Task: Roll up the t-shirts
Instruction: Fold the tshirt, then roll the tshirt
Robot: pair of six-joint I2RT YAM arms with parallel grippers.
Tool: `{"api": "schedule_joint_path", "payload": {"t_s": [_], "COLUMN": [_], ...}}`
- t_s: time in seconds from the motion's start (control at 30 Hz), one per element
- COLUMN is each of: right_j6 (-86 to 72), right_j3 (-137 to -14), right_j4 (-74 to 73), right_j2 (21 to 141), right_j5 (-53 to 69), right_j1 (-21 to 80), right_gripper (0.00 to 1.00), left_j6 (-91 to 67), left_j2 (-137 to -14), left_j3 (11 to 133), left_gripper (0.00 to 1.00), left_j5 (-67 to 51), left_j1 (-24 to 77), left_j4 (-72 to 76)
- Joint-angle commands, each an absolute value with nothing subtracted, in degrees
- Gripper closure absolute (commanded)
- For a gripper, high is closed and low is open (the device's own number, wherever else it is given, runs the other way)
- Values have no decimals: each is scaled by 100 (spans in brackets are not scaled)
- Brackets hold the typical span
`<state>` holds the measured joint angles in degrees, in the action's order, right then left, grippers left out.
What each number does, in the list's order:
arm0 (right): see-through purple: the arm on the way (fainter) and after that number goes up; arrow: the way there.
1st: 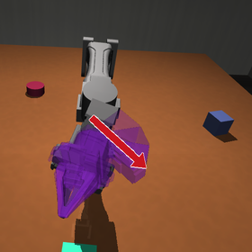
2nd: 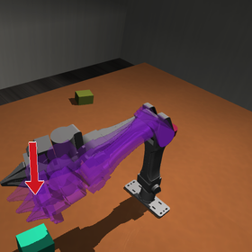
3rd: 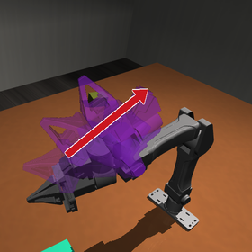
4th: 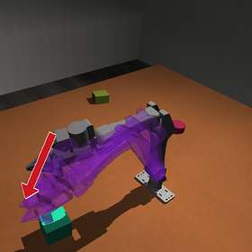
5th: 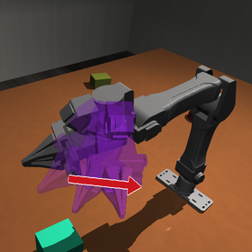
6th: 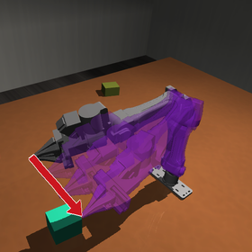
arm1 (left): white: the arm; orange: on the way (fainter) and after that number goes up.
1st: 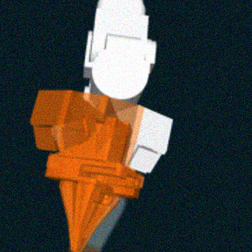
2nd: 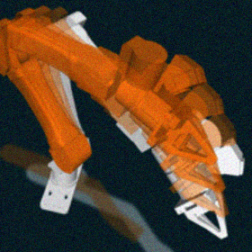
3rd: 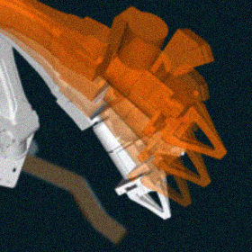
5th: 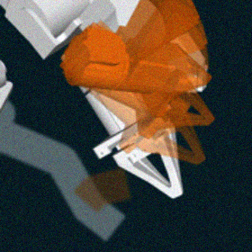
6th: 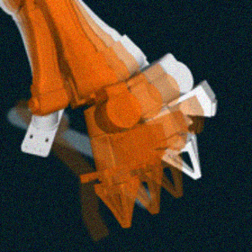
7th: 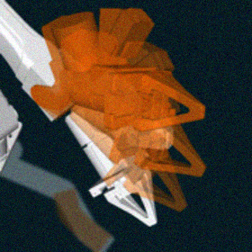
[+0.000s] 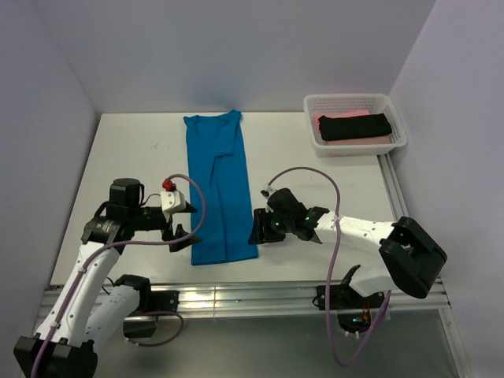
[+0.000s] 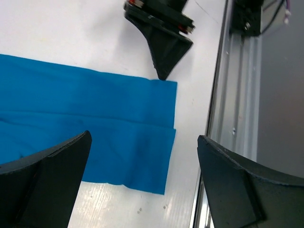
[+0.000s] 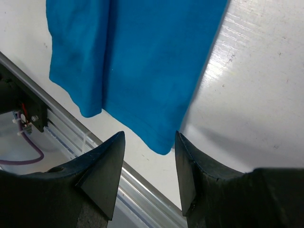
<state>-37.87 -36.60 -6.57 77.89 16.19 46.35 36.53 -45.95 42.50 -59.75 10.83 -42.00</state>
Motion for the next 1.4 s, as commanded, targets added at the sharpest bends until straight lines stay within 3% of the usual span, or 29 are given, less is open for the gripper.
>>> {"api": "schedule_joint_path", "payload": {"t_s": [0.0,0.33,0.53,0.67,0.93,1.2,1.37], "right_j6": [-3753,-3630,-3218,-2839,-2988,-3129,-3821], "right_j3": [-3630,-3893,-4648,-5684,-8232,-11894,-12699], "right_j4": [-571,-693,-922,-1291,-836,-1169,-537], "right_j2": [7585,7760,8137,8735,10905,13593,14334], "right_j5": [1556,1468,1529,1512,1626,634,421], "right_j1": [4667,4658,4151,3579,2646,2443,2294], "right_gripper": [46,46,45,45,46,41,38], "left_j6": [2287,1855,1969,1505,46,-1081,-1388], "left_j2": [-4448,-4561,-4720,-5375,-8661,-11046,-12005], "left_j3": [4087,3709,3446,3637,6394,8707,9482], "left_gripper": [0,0,0,1,1,1,1], "left_j5": [-5662,-4263,-2929,-3313,-3254,-2734,-2707], "left_j1": [1195,2180,2145,1347,-148,-352,-352], "left_j4": [-2990,-2294,-1586,-654,-168,-53,-53]}}
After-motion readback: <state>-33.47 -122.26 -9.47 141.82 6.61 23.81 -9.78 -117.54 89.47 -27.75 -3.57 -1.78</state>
